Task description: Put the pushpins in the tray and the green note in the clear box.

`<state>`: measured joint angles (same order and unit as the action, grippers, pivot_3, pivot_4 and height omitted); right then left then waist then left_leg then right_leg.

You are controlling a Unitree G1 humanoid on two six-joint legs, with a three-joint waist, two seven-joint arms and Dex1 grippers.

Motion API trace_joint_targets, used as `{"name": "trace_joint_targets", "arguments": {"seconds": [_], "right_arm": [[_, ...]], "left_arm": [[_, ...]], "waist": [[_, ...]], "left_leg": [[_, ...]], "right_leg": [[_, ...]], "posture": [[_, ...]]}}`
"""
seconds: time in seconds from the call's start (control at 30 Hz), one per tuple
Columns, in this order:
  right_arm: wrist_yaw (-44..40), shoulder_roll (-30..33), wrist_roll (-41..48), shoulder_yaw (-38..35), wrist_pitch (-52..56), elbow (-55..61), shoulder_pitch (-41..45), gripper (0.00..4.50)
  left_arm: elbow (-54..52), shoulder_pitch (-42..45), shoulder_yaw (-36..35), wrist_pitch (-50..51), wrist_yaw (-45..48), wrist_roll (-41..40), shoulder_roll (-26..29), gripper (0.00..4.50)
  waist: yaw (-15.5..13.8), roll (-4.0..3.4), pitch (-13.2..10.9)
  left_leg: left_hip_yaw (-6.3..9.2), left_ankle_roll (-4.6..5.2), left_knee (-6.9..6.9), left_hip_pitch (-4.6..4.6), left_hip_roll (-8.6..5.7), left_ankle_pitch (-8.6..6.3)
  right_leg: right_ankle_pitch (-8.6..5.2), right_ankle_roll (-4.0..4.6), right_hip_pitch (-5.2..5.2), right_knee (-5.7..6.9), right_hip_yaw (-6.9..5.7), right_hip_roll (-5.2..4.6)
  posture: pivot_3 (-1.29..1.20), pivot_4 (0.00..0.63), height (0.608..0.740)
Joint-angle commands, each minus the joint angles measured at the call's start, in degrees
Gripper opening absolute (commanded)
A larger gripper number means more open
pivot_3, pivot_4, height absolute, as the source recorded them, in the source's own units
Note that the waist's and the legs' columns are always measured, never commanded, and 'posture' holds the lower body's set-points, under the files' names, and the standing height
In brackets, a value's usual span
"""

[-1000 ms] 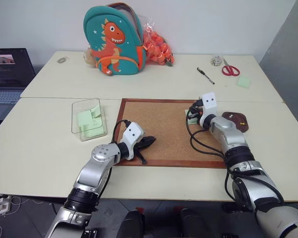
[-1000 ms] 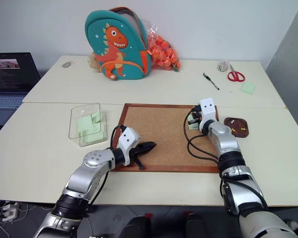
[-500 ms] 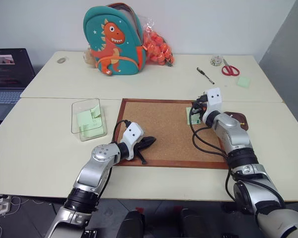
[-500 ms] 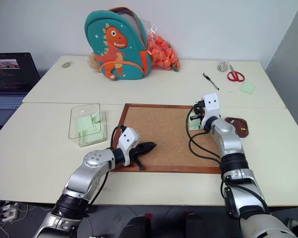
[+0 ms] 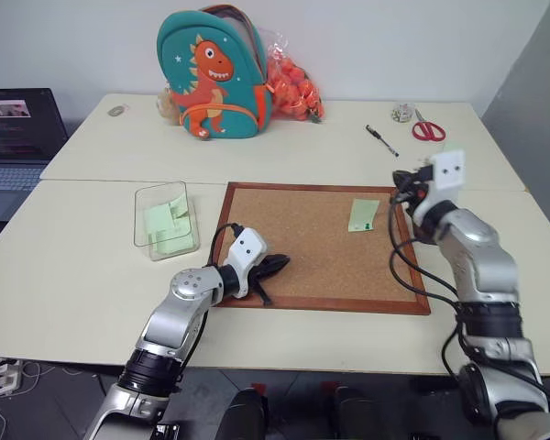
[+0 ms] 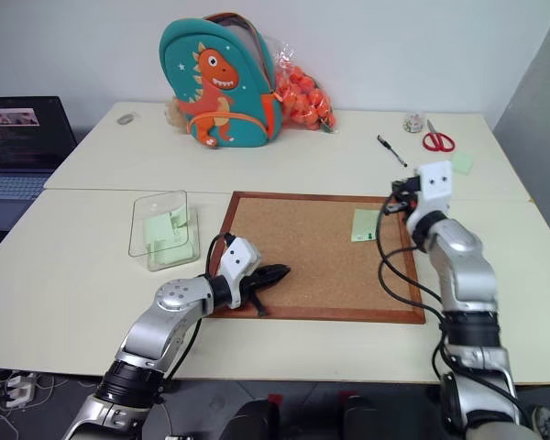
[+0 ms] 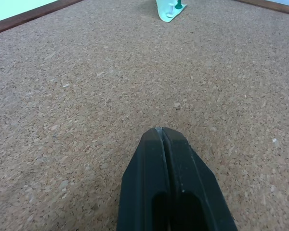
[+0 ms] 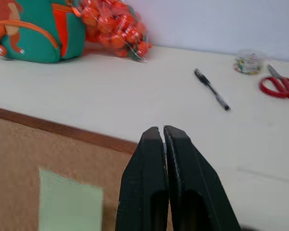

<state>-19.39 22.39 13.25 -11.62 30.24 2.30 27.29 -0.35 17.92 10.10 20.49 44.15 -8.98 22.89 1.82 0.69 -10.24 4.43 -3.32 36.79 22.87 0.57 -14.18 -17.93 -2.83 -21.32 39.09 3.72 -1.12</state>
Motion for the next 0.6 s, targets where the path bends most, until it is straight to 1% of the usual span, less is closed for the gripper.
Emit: {"name": "trace_joint_targets", "arguments": {"seconds": [0.03,0.1,0.2,0.27,0.37,0.47,0.5,0.53,0.6], "right_arm": [[1.3,3.7,0.2,-5.0,2.9,5.3,-6.0,0.01],[1.8,4.7,-0.2,-5.5,3.4,4.4,-7.6,0.01],[2.1,5.5,-0.9,-5.5,3.3,1.9,-8.4,0.01],[2.1,5.7,-1.0,-5.6,2.4,-0.6,-7.7,0.48],[2.0,5.7,-0.6,-5.8,1.6,-3.1,-6.5,1.03],[1.8,6.0,-0.8,-5.5,0.2,-6.0,-5.2,1.73],[1.8,6.0,-0.9,-5.4,-0.3,-6.9,-4.9,1.88],[1.8,6.0,-0.9,-5.5,-0.7,-7.5,-4.6,2.14],[1.8,6.1,-0.8,-5.8,-1.7,-8.2,-4.2,2.47]], "left_arm": [[2.2,-1.9,2.5,1.9,1.1,0.7,0.2,0.00],[2.4,-1.8,2.6,1.9,1.2,0.7,0.1,0.00],[2.8,-1.5,2.8,1.7,1.3,0.8,0.0,0.00],[2.9,-1.3,2.8,1.7,1.4,0.8,0.0,0.00],[3.1,-1.2,2.9,1.7,1.5,0.8,-0.1,0.00],[3.1,-1.2,3.0,1.7,1.4,0.9,-0.2,0.00],[3.1,-1.2,2.9,1.7,1.4,0.9,-0.2,0.00],[3.0,-1.3,2.9,1.7,1.4,0.9,-0.1,0.00],[2.8,-1.5,2.9,1.8,1.3,0.9,0.0,0.00]], "waist": [[-0.1,-0.01,0.0],[-0.1,-0.05,0.0],[0.0,-0.33,0.2],[0.0,-0.36,0.2],[0.0,-0.38,0.2],[0.0,-0.39,0.2],[0.0,-0.39,0.2],[0.0,-0.39,0.2],[0.0,-0.39,0.2]], "left_leg": [[0.01,0.00,0.00,-0.01,0.00,0.00],[0.00,0.00,0.01,0.00,-0.01,0.00],[-0.08,0.01,0.03,-0.05,-0.07,0.00],[-0.13,0.01,0.03,-0.12,-0.12,0.00],[-0.10,0.02,0.04,-0.13,-0.11,0.00],[-0.11,0.01,0.04,-0.11,-0.11,0.00],[-0.11,0.01,0.04,-0.11,-0.11,0.00],[-0.10,0.01,0.04,-0.12,-0.11,0.00],[-0.10,0.01,0.03,-0.11,-0.11,0.00]], "right_leg": [[0.00,0.00,0.04,-0.02,-0.02,0.00],[0.00,0.00,0.05,-0.04,-0.02,0.00],[0.00,-0.01,0.05,-0.03,0.06,0.00],[0.01,-0.04,0.10,-0.02,0.09,0.06],[0.01,-0.04,0.13,-0.02,0.07,0.09],[0.01,-0.04,0.12,-0.03,0.07,0.08],[0.01,-0.04,0.12,-0.03,0.07,0.08],[0.01,-0.04,0.12,-0.03,0.07,0.08],[0.01,-0.04,0.12,-0.04,0.06,0.08]], "posture": [[0.00,0.150,0.740],[0.00,0.150,0.740],[0.00,0.150,0.740],[0.00,0.150,0.740],[0.00,0.150,0.740],[0.00,0.150,0.740],[0.00,0.150,0.740],[0.00,0.150,0.740],[0.00,0.150,0.740]]}}
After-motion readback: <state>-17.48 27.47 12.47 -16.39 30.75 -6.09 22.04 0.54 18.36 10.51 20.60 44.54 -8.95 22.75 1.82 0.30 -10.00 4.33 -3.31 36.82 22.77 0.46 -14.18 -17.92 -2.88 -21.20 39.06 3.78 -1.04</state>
